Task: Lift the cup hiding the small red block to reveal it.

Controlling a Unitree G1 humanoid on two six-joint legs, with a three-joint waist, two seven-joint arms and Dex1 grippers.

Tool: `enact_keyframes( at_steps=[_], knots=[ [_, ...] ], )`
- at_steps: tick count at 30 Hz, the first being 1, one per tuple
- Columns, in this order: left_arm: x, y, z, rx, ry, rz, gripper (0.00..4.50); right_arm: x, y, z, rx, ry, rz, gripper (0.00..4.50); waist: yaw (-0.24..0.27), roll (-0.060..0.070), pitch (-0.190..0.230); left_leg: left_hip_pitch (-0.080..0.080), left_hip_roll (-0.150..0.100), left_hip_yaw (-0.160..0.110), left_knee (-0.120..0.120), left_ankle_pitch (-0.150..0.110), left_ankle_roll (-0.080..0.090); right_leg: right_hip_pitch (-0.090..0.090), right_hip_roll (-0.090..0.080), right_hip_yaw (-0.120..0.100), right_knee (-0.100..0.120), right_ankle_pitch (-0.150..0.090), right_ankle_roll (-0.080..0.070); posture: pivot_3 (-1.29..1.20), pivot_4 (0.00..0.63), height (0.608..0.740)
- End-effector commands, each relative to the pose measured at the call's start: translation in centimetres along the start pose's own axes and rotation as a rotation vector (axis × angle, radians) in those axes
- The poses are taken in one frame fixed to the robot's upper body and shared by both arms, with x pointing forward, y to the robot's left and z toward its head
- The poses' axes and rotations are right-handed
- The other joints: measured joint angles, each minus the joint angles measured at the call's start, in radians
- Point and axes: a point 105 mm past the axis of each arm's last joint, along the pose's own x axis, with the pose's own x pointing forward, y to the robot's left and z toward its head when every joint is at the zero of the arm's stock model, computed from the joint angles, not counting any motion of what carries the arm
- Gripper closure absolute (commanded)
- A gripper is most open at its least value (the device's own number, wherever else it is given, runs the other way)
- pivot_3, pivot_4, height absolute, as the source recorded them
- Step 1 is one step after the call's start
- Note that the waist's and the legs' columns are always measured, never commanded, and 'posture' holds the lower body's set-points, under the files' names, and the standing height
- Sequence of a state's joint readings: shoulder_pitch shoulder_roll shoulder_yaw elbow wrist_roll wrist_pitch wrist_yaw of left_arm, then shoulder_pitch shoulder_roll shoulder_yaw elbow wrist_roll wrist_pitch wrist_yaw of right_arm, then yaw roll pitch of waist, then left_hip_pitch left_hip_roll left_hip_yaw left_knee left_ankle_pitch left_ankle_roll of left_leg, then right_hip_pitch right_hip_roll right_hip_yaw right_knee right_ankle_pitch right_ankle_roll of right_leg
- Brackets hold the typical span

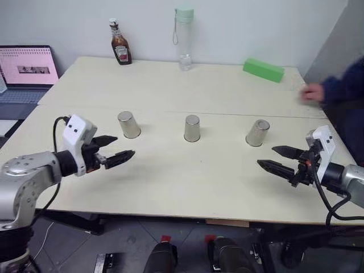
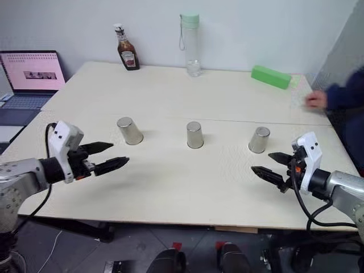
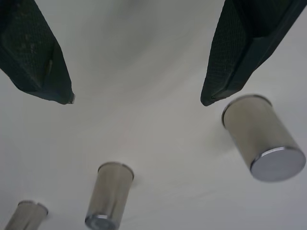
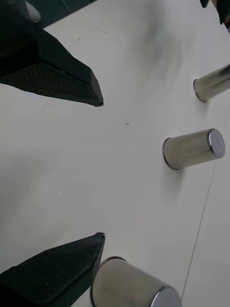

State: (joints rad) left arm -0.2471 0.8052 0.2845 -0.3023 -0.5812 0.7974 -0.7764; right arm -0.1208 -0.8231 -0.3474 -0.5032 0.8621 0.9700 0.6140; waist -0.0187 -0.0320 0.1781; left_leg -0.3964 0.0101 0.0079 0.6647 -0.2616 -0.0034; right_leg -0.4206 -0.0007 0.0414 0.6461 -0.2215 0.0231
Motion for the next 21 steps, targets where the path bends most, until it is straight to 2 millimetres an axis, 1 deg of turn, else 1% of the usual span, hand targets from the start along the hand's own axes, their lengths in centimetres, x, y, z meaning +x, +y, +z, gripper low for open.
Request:
enact_keyframes(
  at_steps=[1, 2, 5, 7, 8, 10, 12, 15, 17, 19, 21],
  knots=[
    [3.3, -2.5, 1.3, 0.103, -0.096, -0.03, 0.0, 0.5, 0.4, 1.4, -0.048, -0.056, 0.004, 0.03, 0.002, 0.0, 0.0, 0.0, 0.0, 0.001, 0.0, 0.0, 0.0, 0.0, 0.0, 0.001, -0.001, 0.001, 0.002, 0.0, 0.15, 0.74],
    [4.8, -3.1, 0.9, 0.119, -0.109, -0.03, 0.0, 0.7, 0.5, 1.5, -0.042, -0.066, 0.005, 0.03, 0.002, -0.001, 0.0, -0.001, 0.0, 0.001, 0.0, 0.0, 0.0, 0.0, 0.0, 0.001, 0.0, 0.002, 0.002, 0.0, 0.15, 0.74],
    [8.6, -4.1, 0.6, 0.134, -0.157, 0.002, 0.0, 0.9, 0.4, 1.2, -0.038, -0.068, -0.009, 0.03, 0.01, -0.001, 0.0, -0.001, -0.001, 0.0, 0.0, 0.0, 0.0, 0.0, 0.0, 0.002, -0.001, 0.002, 0.003, 0.0, 0.15, 0.74],
    [9.7, -4.2, 0.6, 0.153, -0.173, 0.013, 0.0, 1.0, 0.3, 1.1, -0.038, -0.067, -0.015, 0.03, 0.015, -0.001, -0.001, -0.001, -0.001, 0.0, 0.001, 0.0, 0.0, 0.0, 0.002, 0.001, 0.0, 0.002, 0.003, 0.0, 0.15, 0.74],
    [10.5, -4.1, 0.6, 0.149, -0.183, 0.026, 0.0, 1.0, 0.3, 1.1, -0.038, -0.07, -0.018, 0.03, 0.013, -0.001, -0.001, -0.001, -0.001, 0.0, 0.001, 0.0, 0.0, 0.0, 0.003, 0.002, 0.0, 0.002, 0.003, 0.0, 0.15, 0.74],
    [12.9, -4.4, 0.1, 0.15, -0.181, 0.029, 0.0, 0.8, 0.5, 1.3, -0.04, -0.08, -0.025, 0.03, 0.014, -0.001, -0.001, -0.001, 0.0, 0.002, 0.001, 0.0, 0.0, -0.001, 0.003, 0.002, 0.0, 0.002, 0.003, 0.0, 0.15, 0.74],
    [14.8, -4.4, 0.1, 0.149, -0.193, 0.044, 0.0, 0.8, 0.6, 1.5, -0.041, -0.088, -0.031, 0.03, 0.017, -0.001, -0.001, -0.001, 0.0, 0.001, 0.001, 0.0, 0.0, -0.001, 0.005, 0.001, 0.0, 0.002, 0.003, 0.0, 0.15, 0.74],
    [16.9, -4.4, 0.7, 0.154, -0.218, 0.061, 0.0, 0.7, 0.8, 1.6, -0.043, -0.093, -0.04, 0.03, 0.018, -0.001, -0.001, -0.002, 0.0, 0.001, 0.002, 0.0, 0.0, 0.0, 0.005, 0.001, 0.0, 0.003, 0.004, 0.0, 0.15, 0.74],
    [18.0, -5.1, 1.2, 0.135, -0.239, 0.026, 0.0, 0.5, 0.8, 1.7, -0.044, -0.099, -0.05, 0.03, 0.016, -0.001, -0.001, -0.002, -0.001, 0.002, 0.002, 0.0, 0.0, -0.001, 0.005, 0.001, 0.0, 0.003, 0.005, 0.0, 0.15, 0.74],
    [19.1, -5.1, 1.1, 0.133, -0.233, 0.022, 0.0, 0.3, 0.9, 1.7, -0.047, -0.1, -0.06, 0.03, 0.017, -0.001, -0.001, -0.002, -0.001, 0.002, 0.002, 0.0, 0.0, -0.001, 0.005, 0.001, -0.001, 0.003, 0.005, 0.0, 0.15, 0.74],
    [19.8, -4.8, 1.0, 0.138, -0.227, 0.04, 0.0, 0.3, 1.0, 1.8, -0.05, -0.101, -0.065, 0.03, 0.016, -0.001, -0.001, -0.003, -0.001, 0.002, 0.002, 0.0, 0.0, -0.001, 0.005, 0.001, -0.001, 0.003, 0.005, 0.0, 0.15, 0.74]
  ],
)
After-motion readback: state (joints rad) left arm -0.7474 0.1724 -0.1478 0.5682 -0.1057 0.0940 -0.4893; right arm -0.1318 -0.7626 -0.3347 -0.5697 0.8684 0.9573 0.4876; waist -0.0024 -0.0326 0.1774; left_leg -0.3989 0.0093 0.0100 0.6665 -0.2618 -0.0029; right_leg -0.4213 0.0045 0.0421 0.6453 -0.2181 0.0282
